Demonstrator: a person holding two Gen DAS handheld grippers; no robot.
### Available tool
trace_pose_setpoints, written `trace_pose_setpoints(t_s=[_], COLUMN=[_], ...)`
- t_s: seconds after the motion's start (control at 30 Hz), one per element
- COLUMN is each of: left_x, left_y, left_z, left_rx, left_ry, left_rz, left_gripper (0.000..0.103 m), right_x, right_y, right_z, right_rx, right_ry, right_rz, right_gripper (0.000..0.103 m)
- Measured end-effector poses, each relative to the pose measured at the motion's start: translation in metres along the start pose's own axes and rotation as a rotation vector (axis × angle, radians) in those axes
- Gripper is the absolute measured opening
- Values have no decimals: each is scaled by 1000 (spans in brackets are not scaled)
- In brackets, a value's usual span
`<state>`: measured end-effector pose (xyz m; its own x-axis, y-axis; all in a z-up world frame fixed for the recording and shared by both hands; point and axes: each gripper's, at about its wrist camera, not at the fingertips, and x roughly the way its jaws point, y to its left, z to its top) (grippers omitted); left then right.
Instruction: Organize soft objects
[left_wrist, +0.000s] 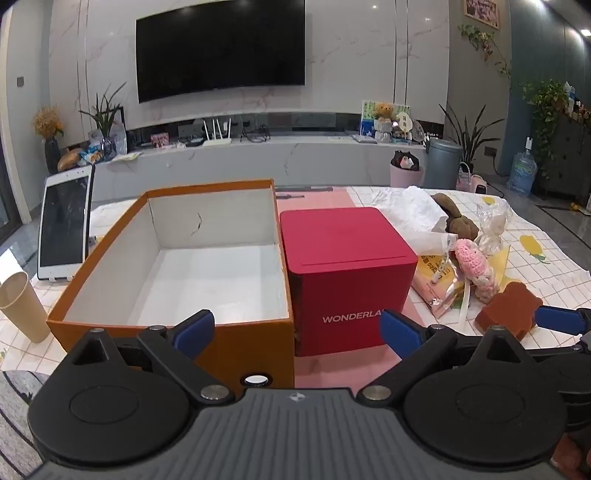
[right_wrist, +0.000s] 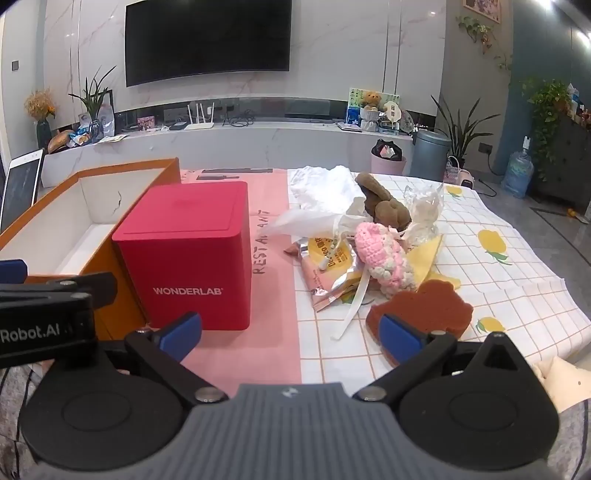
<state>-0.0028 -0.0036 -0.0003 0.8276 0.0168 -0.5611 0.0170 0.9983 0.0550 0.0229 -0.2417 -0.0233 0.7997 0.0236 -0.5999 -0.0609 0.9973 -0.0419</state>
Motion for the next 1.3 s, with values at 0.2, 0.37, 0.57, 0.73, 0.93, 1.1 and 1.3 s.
trace_pose_setpoints(t_s=[0.2, 0.37, 0.57, 0.73, 0.93, 1.1, 1.3], left_x=[0, 0, 0, 3, 3, 5, 6], left_y=[4, 6, 1, 0, 0, 1, 1], left_z=[-1, -1, -4, -4, -4, -4, -5], left_rx=[-31, -26, 0, -11, -20, -33, -40], left_ry=[-8, -4, -25, -2, 5, 20, 25], left_rz=[-20, -14, 15, 20, 13, 4, 1], left_gripper=[103, 103, 103, 103, 103, 103, 103], right_x=[0, 3, 3, 4, 3, 4, 4], right_y=[0, 5, 4, 3, 5, 6, 6], right_z=[0, -2, -1, -1, -2, -2, -2], right_rx=[1, -16, -20, -24, -29, -35, -36], right_ry=[5, 11, 20, 24, 22, 20, 21], right_rz=[5, -17, -16, -19, -21, -21, -20], right_gripper=[100, 100, 100, 100, 100, 100, 100])
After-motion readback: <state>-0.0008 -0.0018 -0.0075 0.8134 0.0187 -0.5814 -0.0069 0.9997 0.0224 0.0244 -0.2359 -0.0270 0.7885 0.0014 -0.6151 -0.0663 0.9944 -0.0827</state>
